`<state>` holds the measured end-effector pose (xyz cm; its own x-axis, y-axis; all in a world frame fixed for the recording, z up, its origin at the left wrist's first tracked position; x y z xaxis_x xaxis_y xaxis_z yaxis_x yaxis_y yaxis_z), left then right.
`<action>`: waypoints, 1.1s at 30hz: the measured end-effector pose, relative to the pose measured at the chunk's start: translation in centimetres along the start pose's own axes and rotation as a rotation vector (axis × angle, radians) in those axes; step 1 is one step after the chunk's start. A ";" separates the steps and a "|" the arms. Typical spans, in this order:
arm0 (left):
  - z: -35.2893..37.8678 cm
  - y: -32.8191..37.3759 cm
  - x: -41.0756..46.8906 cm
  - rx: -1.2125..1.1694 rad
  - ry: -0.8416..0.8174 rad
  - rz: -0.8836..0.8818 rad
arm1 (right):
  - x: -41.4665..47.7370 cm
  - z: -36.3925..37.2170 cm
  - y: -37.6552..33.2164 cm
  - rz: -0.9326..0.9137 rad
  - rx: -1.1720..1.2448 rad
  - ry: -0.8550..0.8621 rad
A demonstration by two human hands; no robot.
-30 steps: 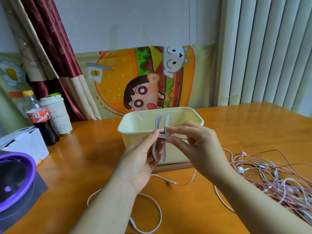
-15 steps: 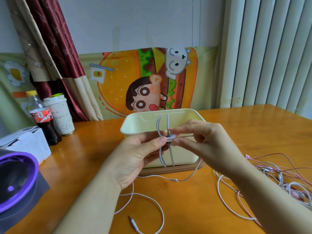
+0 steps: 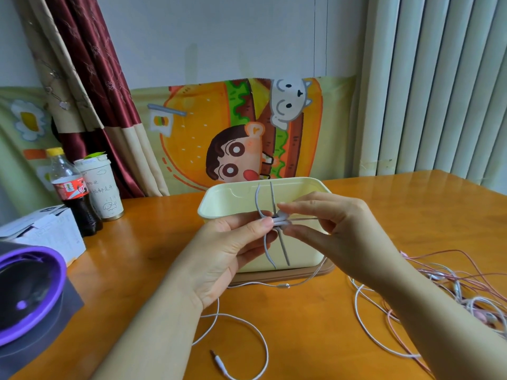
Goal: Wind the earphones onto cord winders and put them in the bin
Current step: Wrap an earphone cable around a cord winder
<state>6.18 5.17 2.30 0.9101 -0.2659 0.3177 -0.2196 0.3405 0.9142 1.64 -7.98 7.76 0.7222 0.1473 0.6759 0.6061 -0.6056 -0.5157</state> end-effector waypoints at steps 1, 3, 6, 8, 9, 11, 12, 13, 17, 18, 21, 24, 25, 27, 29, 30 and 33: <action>0.1 0.1 0.0 0.001 -0.005 0.009 | 0.0 -0.1 0.0 -0.003 -0.008 0.004; 0.2 0.2 0.0 0.012 -0.009 0.024 | 0.1 -0.2 -0.1 0.006 -0.004 0.009; 0.4 0.4 0.1 0.028 -0.006 0.042 | 0.2 -0.2 1.1 0.155 0.126 -0.035; 0.4 0.4 0.1 0.024 0.005 0.049 | 0.1 0.4 2.6 0.294 0.282 -0.067; 0.3 0.4 0.1 0.009 0.018 0.049 | -0.1 0.8 3.3 0.355 0.330 -0.068; -0.1 0.4 0.1 -0.014 0.048 0.045 | -0.5 2.0 4.6 0.432 0.307 -0.047; -0.4 0.5 0.1 -0.018 0.069 0.045 | -0.7 2.7 4.9 0.445 0.260 -0.053; -0.7 0.6 0.1 -0.020 0.093 0.048 | -1.0 3.6 5.0 0.442 0.191 -0.088; -2.6 0.5 0.2 0.051 0.228 0.072 | -1.7 6.7 2.8 0.363 -0.069 -0.319; -3.1 0.5 0.1 0.087 0.247 0.078 | -1.6 6.6 2.3 0.351 -0.098 -0.341; -3.5 0.6 0.1 0.237 0.220 0.106 | -0.9 4.5 1.1 0.342 -0.153 -0.354; -2.4 0.9 0.2 0.434 0.103 0.146 | -0.2 1.5 0.3 0.344 -0.117 -0.301; -1.7 0.9 0.2 0.491 0.047 0.148 | 0.0 0.5 0.3 0.354 -0.099 -0.273; -0.1 0.4 0.0 0.598 -0.084 0.133 | 0.5 -1.4 0.7 0.362 -0.070 -0.185; 1.1 -0.1 -0.3 0.645 -0.171 0.110 | 0.8 -3.1 1.5 0.377 -0.045 -0.080; 1.6 -0.3 -0.5 0.652 -0.200 0.106 | 0.9 -3.6 1.8 0.385 -0.036 -0.043; 2.8 -0.1 -0.9 0.694 -0.283 0.155 | 0.9 -3.7 2.8 0.405 0.002 -0.008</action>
<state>4.39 2.86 2.62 0.7465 -0.5141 0.4224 -0.5932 -0.2266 0.7725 2.76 -12.42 8.93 0.9053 -0.0968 0.4135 0.2727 -0.6140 -0.7407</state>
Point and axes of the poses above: each hand's wrist, its own x-axis towards the middle knuckle, its own z-axis out of the palm, y = z × x, the point moved 8 cm from there along x, towards the middle knuckle, and after that the axes turned 14 degrees about z, right-handed, at the moved point
